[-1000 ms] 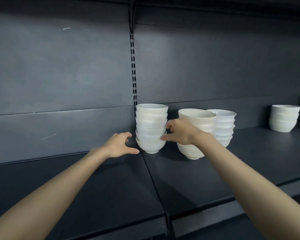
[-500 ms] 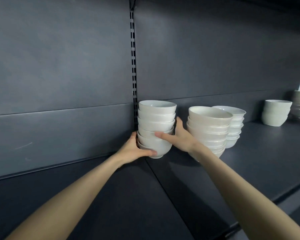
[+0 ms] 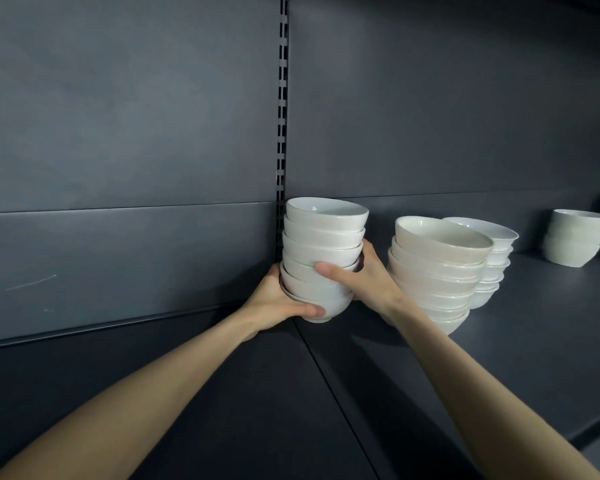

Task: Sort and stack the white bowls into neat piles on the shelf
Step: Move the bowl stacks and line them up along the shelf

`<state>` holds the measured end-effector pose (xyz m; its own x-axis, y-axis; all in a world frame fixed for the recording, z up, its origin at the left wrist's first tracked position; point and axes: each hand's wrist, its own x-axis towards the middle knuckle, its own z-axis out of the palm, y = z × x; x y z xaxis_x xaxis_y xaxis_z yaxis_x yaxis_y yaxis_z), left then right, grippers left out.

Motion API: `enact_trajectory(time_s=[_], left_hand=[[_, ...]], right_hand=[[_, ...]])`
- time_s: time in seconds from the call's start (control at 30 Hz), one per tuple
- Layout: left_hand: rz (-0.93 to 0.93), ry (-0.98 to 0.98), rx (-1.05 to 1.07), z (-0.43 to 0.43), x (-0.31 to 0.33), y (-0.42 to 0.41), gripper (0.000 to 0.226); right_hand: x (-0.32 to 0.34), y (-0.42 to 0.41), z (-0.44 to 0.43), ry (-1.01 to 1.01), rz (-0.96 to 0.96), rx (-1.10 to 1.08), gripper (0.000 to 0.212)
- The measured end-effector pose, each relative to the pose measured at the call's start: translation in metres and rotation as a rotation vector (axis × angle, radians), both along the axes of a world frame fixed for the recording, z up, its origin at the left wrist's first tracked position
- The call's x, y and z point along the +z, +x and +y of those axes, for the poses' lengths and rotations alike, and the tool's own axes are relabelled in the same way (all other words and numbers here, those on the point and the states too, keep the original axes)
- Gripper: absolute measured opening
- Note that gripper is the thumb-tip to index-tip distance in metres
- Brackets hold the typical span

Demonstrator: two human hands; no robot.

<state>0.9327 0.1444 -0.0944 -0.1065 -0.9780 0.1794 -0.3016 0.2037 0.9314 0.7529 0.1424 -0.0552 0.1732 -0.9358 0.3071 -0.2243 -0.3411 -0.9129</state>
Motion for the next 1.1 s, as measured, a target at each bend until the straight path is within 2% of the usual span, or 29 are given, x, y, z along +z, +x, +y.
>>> enact_trajectory(time_s=[0.3,0.63,1.1], left_hand=[[0.041,-0.028,0.101,0.043,0.012,0.012,0.078],[0.045,-0.111,0.291,0.133,0.046,0.065,0.056],[-0.003,-0.130,0.507,0.297,0.059,0.219,0.057]], right_hand=[[0.010,0.011,0.013,0.000,0.061,0.093,0.100],[0.038,0.079,0.054,-0.007,0.013,0.308,0.076],[0.043,0.264,0.171,-0.010,-0.012,0.549,0.083]])
